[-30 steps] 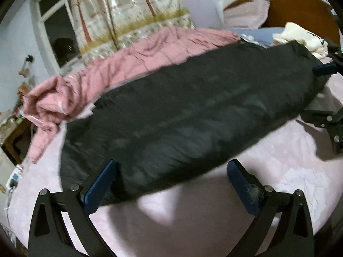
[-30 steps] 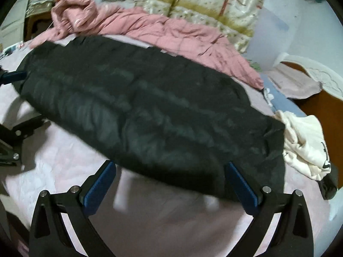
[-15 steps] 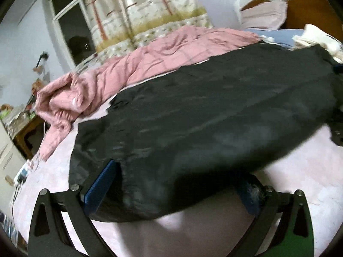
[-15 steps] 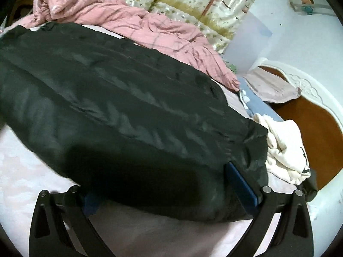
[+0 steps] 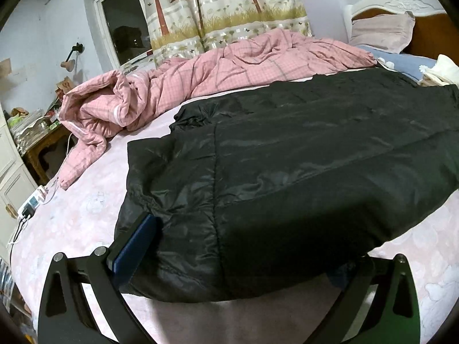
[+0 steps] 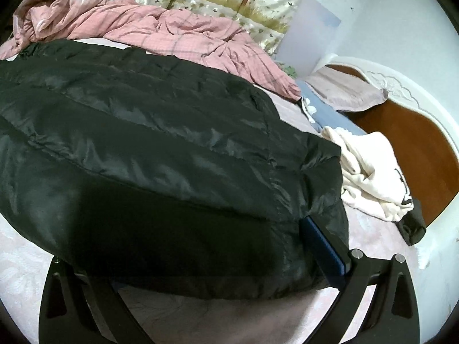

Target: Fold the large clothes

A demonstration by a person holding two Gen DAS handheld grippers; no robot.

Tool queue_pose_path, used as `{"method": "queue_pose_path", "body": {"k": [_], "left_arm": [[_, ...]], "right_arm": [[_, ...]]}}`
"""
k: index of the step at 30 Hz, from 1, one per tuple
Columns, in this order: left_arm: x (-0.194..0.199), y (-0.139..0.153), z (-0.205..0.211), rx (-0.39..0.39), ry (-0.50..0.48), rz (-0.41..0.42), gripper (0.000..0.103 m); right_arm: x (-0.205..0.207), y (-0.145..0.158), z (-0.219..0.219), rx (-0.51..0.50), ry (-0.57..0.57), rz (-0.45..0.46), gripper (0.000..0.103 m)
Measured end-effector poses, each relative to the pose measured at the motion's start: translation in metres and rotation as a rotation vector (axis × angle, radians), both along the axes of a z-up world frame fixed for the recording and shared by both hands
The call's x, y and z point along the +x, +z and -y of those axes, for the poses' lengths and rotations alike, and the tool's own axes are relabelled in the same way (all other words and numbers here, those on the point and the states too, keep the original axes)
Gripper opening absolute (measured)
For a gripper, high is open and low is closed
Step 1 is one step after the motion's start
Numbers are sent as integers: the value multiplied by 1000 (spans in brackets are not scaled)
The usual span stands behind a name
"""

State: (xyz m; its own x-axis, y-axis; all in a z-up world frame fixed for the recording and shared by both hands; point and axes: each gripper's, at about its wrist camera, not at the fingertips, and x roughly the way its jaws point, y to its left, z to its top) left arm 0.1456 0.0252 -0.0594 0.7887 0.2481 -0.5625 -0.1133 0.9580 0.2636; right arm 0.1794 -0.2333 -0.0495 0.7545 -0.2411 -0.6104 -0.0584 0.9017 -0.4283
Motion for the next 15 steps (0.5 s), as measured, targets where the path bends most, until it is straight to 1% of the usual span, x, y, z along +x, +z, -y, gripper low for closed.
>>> {"method": "queue_pose_path", "body": {"k": [4, 6, 9, 11, 12, 13, 14, 15], "left_arm": [[4, -4, 5, 10, -3, -37, 103], [4, -4, 6, 4, -5, -35, 101], [3, -5, 5, -14, -18, -35, 94], [4, -8, 6, -19, -32, -40, 82], [4, -7, 7, -20, -43, -40, 78], [2, -8, 8, -20, -50, -34, 66], [1, -7, 8, -16, -54, -24, 43], [-1, -7, 8, -8, -44, -16, 32]], "right_arm": [[5, -4, 5, 49, 2, -31, 103], [6, -5, 7, 64, -1, -36, 103], [4, -7, 5, 63, -23, -19, 103], [1, -8, 1, 43, -39, 3, 103], [-1, -8, -1, 27, -40, 17, 103], [-2, -8, -3, 19, -36, 28, 100], [-5, -7, -4, 32, -7, 33, 91], [-8, -6, -5, 61, 49, 27, 62]]}}
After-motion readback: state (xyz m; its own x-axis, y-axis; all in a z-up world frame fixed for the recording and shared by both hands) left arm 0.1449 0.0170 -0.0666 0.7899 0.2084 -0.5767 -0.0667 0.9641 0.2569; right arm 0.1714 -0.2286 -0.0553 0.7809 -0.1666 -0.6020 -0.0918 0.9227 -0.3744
